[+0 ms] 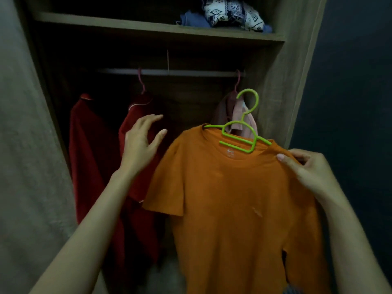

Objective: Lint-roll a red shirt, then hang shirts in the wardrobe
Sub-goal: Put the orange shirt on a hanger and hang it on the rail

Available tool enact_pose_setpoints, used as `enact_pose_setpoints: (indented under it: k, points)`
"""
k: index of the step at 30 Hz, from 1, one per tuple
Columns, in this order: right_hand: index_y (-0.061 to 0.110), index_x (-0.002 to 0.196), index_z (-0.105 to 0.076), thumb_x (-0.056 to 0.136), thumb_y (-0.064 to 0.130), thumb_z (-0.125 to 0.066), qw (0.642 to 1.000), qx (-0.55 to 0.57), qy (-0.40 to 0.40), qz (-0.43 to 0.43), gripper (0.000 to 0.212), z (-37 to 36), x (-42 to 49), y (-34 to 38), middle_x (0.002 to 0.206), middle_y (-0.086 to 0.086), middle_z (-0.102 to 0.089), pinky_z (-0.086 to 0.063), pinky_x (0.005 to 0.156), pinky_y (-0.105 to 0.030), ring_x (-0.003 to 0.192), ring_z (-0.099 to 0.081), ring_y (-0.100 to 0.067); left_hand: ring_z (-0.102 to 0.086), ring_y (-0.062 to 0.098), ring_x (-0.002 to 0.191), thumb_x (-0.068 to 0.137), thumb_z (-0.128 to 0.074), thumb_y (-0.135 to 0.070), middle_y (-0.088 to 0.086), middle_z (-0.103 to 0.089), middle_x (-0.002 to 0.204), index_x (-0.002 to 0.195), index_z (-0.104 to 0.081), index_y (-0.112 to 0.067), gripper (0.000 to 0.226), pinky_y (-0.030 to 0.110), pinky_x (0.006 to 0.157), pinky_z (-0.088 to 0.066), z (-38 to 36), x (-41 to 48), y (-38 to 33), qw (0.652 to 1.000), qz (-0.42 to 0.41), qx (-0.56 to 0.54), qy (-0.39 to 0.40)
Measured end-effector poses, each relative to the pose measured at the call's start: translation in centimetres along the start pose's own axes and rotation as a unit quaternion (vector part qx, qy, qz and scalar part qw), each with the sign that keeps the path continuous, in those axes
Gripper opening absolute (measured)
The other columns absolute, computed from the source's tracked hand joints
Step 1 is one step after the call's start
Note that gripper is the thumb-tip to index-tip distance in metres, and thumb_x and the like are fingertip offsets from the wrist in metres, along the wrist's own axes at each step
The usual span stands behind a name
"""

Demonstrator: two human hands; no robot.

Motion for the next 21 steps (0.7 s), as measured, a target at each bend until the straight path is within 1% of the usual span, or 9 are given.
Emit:
enact_pose_setpoints:
  k: [3, 5, 7, 10, 12, 14, 17, 19, 21]
  points:
    - [0.032, 0.08, -0.068, 0.089, 0.031, -0.063, 0.998, 0.05, -0.034, -0.013, 0.011, -1.6, 0.1, 0.6, 0.083, 0.01, -0.067, -0.043, 0.063, -0.022, 0.08, -0.06, -0.004, -0.039, 0.022, 0.139, 0.095, -0.058, -0.033, 0.007, -0.04, 0.152, 0.143, -0.046, -0.021, 0.051, 0.047, 0.111, -0.031, 4.4, -1.5, 1.5, 0.993, 0.009, 0.077, -0.094]
    - [0.029, 0.085, -0.07, 0.09, 0.029, -0.063, 0.996, 0.075, -0.036, -0.023, 0.009, -4.0, 0.4, 0.9, 0.084, 0.007, -0.069, -0.047, 0.065, -0.024, 0.08, -0.063, -0.007, -0.035, 0.028, 0.142, 0.094, -0.061, -0.028, 0.014, -0.033, 0.155, 0.144, -0.045, -0.016, 0.054, 0.046, 0.11, -0.031, 7.5, -2.6, 2.5, 0.978, -0.007, 0.128, -0.165]
    - [0.029, 0.089, -0.07, 0.09, 0.027, -0.063, 0.994, 0.101, -0.041, -0.031, 0.007, -6.6, 1.0, 1.0, 0.086, 0.004, -0.07, -0.051, 0.069, -0.026, 0.081, -0.066, -0.01, -0.028, 0.032, 0.145, 0.094, -0.061, -0.025, 0.019, -0.027, 0.157, 0.146, -0.041, -0.014, 0.057, 0.049, 0.111, -0.028, 9.8, -3.5, 3.9, 0.964, -0.013, 0.168, -0.206]
    - [0.031, 0.089, -0.066, 0.092, 0.024, -0.061, 0.991, 0.12, -0.056, -0.034, 0.009, -10.2, 2.6, 1.5, 0.084, 0.004, -0.069, -0.052, 0.073, -0.028, 0.079, -0.065, -0.011, -0.016, 0.034, 0.149, 0.095, -0.06, -0.026, 0.02, -0.017, 0.161, 0.152, -0.029, -0.014, 0.066, 0.052, 0.116, -0.018, 11.9, -4.3, 6.7, 0.957, 0.024, 0.19, -0.217]
    - [0.028, 0.091, -0.064, 0.094, 0.023, -0.058, 0.991, 0.121, -0.054, -0.029, 0.009, -12.5, 4.2, 2.7, 0.08, 0.007, -0.066, -0.052, 0.072, -0.027, 0.076, -0.063, -0.008, -0.009, 0.032, 0.151, 0.096, -0.059, -0.028, 0.019, -0.011, 0.162, 0.155, -0.02, -0.013, 0.073, 0.051, 0.118, -0.011, 12.8, -4.5, 8.6, 0.955, 0.05, 0.196, -0.216]
    - [0.024, 0.092, -0.067, 0.094, 0.023, -0.057, 0.991, 0.114, -0.061, -0.02, 0.01, -14.4, 6.4, 3.9, 0.076, 0.005, -0.067, -0.053, 0.071, -0.03, 0.073, -0.063, -0.012, -0.004, 0.03, 0.151, 0.096, -0.055, -0.033, 0.017, -0.008, 0.163, 0.156, -0.014, -0.011, 0.076, 0.047, 0.12, -0.004, 13.4, -4.5, 10.2, 0.952, 0.069, 0.208, -0.213]
    - [0.014, 0.091, -0.072, 0.09, 0.024, -0.059, 0.991, 0.094, -0.096, -0.01, 0.017, -16.4, 9.7, 5.3, 0.073, -0.005, -0.069, -0.052, 0.068, -0.035, 0.068, -0.064, -0.021, -0.001, 0.031, 0.151, 0.095, -0.048, -0.034, 0.016, -0.006, 0.164, 0.157, -0.014, -0.013, 0.073, 0.046, 0.12, 0.002, 13.7, -4.3, 11.7, 0.946, 0.071, 0.235, -0.212]
    - [0.011, 0.089, -0.072, 0.09, 0.021, -0.058, 0.99, 0.096, -0.104, -0.008, 0.017, -17.6, 11.5, 6.2, 0.067, -0.006, -0.063, -0.043, 0.061, -0.031, 0.06, -0.057, -0.019, -0.003, 0.032, 0.151, 0.094, -0.048, -0.03, 0.017, -0.008, 0.163, 0.156, -0.016, -0.015, 0.072, 0.047, 0.12, 0.002, 13.8, -4.3, 12.0, 0.943, 0.063, 0.245, -0.218]
    - [0.007, 0.091, -0.072, 0.09, 0.02, -0.058, 0.99, 0.087, -0.113, -0.006, 0.019, -18.6, 12.9, 7.1, 0.071, -0.01, -0.065, -0.037, 0.062, -0.027, 0.066, -0.058, -0.022, -0.004, 0.033, 0.151, 0.093, -0.048, -0.031, 0.017, -0.01, 0.163, 0.156, -0.017, -0.015, 0.072, 0.046, 0.12, 0.003, 13.7, -4.3, 12.2, 0.939, 0.058, 0.258, -0.221]
Point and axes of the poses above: each hand's wrist, its own x-axis towards the middle knuckle, its own z-axis out of the back of the hand, y = z × x, the point moved 8 cm from there along x, towards the middle knuckle
